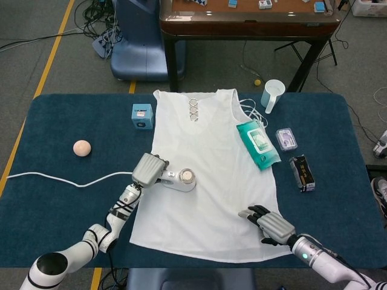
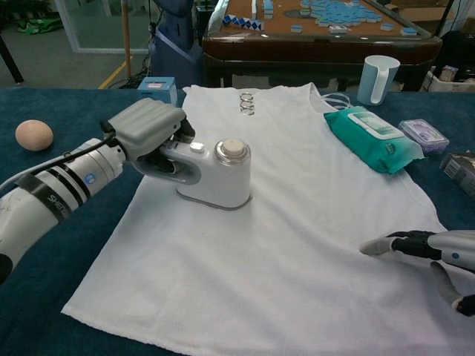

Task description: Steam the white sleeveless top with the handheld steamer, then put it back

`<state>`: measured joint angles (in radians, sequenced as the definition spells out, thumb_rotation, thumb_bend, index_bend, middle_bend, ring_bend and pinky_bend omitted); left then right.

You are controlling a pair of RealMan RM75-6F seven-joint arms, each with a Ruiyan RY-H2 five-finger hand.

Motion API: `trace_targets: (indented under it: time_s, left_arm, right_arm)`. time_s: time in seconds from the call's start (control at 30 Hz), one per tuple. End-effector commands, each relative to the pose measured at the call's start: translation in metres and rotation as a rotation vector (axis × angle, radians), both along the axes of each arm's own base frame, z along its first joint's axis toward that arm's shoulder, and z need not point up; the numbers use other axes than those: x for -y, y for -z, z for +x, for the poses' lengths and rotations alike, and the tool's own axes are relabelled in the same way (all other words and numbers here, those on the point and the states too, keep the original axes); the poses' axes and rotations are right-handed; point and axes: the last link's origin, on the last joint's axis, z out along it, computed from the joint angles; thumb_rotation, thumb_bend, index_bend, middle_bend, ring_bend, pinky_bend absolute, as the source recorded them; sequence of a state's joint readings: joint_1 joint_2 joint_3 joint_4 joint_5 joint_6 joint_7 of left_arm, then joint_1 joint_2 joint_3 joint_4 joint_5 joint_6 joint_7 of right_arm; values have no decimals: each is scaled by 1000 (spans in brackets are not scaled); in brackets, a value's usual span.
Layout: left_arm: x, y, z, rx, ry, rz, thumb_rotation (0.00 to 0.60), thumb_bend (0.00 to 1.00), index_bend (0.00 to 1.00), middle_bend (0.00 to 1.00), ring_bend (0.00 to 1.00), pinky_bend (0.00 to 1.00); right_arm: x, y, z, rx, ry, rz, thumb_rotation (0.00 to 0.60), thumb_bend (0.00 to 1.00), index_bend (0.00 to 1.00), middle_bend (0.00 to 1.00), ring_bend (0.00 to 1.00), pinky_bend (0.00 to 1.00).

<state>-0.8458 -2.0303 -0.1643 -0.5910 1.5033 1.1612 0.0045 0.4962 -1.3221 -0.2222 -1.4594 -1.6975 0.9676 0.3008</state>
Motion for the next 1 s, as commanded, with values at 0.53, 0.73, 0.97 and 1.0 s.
trace_targets:
  time_s: [0.53, 0.73, 0.97, 1.0]
  left_arm:
    - [-16, -26, -36, -38, -30, 60, 600, 236, 765, 780, 660, 756]
    - [-10, -10, -21, -16, -19, 27, 600, 236, 765, 776, 656, 756]
    - [-2, 9, 5, 16, 9, -6, 600, 236, 765, 772, 653, 757]
    - [-1, 11, 8, 17, 14, -11, 600, 236, 765, 772, 653, 757]
  right_arm:
    - [0, 2, 2, -1, -8, 8, 600, 1000, 0, 119, 16, 0]
    - [-1, 1, 2, 0, -7, 5, 600, 1000, 0, 119, 16, 0]
    - [-3, 0, 1, 0, -4, 2, 600, 1000, 0, 119, 16, 0]
    - [-3, 0, 1, 0, -4, 3, 600, 1000, 0, 119, 16, 0]
